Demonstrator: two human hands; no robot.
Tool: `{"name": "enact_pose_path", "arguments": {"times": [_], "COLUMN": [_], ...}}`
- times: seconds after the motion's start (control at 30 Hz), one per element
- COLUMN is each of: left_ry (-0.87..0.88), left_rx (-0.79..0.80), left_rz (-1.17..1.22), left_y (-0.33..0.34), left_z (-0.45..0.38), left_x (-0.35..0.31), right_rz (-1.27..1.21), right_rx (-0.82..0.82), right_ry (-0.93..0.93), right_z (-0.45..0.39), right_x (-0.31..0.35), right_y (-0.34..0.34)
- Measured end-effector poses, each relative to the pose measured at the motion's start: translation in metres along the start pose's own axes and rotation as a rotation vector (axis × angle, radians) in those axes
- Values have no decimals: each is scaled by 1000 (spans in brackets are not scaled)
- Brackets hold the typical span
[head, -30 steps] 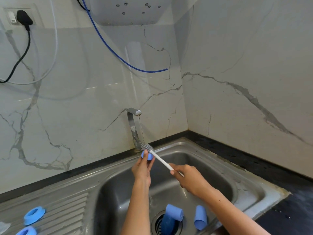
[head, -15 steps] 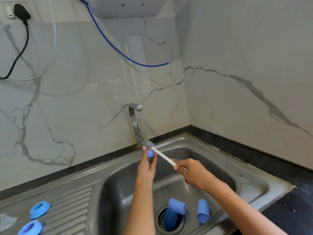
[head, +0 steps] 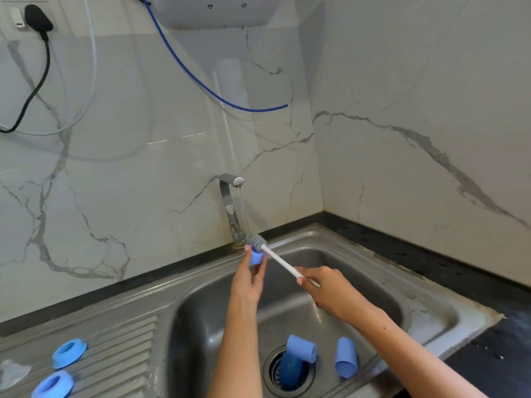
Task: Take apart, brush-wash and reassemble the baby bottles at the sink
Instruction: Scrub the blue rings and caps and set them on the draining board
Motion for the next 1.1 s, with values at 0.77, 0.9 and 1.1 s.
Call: {"name": "enact_pose_path", "arguments": {"times": [0.77, 0.9, 1.1], "left_ry": [214, 265, 387], "left_rx": [64, 87, 109], "left_rz": [-386, -447, -727], "left_y": [7, 8, 16], "left_z": [2, 0, 4], "left_x": [-16, -23, -17], "right_rz": [-283, -279, -218], "right_rx": [131, 128, 88], "right_ry": [103, 119, 108], "right_z": [5, 7, 3], "right_x": [-12, -17, -17], "right_y": [4, 3, -5]}}
Point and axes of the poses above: each hand's wrist, its own z-axis away from the middle knuckle, its own y-axis out of the palm, x = y × z, the point moved 7 cm from there along -z, towards the middle knuckle, and after that the axes turned 14 degrees about z, right-handed, at the moved point
